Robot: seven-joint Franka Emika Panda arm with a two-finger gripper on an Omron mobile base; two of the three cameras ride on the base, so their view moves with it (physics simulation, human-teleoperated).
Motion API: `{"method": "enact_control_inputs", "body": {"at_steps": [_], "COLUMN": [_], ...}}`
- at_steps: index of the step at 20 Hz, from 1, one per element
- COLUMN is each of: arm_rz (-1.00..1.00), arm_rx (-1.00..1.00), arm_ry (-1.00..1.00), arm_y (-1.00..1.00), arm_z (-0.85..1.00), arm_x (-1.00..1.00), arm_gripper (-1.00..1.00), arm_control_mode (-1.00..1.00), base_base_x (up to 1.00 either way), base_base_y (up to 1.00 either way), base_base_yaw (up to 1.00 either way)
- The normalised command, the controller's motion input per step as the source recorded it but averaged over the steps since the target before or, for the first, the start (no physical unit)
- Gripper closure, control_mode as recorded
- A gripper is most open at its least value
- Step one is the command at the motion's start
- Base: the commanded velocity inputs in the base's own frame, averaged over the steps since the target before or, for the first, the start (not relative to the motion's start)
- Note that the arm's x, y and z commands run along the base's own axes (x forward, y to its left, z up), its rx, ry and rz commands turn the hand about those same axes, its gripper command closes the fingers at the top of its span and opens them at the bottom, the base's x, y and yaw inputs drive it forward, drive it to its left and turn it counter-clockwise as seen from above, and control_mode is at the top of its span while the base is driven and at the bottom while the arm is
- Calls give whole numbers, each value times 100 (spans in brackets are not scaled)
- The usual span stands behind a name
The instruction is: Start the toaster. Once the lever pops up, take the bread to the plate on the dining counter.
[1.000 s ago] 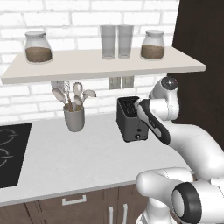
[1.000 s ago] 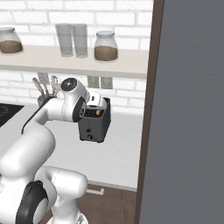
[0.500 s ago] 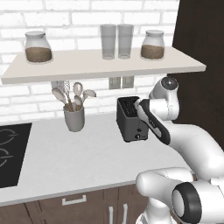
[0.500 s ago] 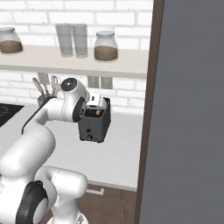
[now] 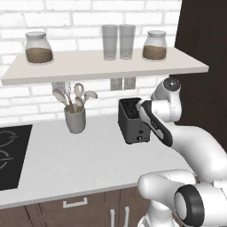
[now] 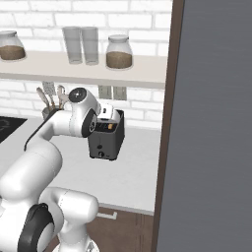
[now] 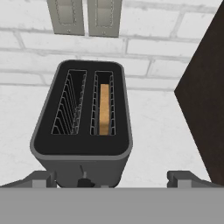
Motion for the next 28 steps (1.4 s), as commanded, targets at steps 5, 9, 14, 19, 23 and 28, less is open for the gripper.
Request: {"method": "enact_control_inputs", "body": {"at_steps": [5, 9, 14, 19, 23, 28], "arm_rz": [0, 0, 0, 0, 0, 0], "arm_rx": [0, 0, 0, 0, 0, 0], "arm_ry": [0, 0, 0, 0, 0, 0], "arm_y": [0, 0, 0, 0, 0, 0], "arm_z": [0, 0, 0, 0, 0, 0], "arm_x": [0, 0, 0, 0, 0, 0], "arm_gripper": [-100, -100, -100, -100, -100, -100], "arm_control_mode": [-100, -100, -100, -100, -100, -100], "base_base_x": [0, 0, 0, 0, 0, 0], "base_base_y": [0, 0, 0, 0, 0, 0], "base_base_yaw": [0, 0, 0, 0, 0, 0]}}
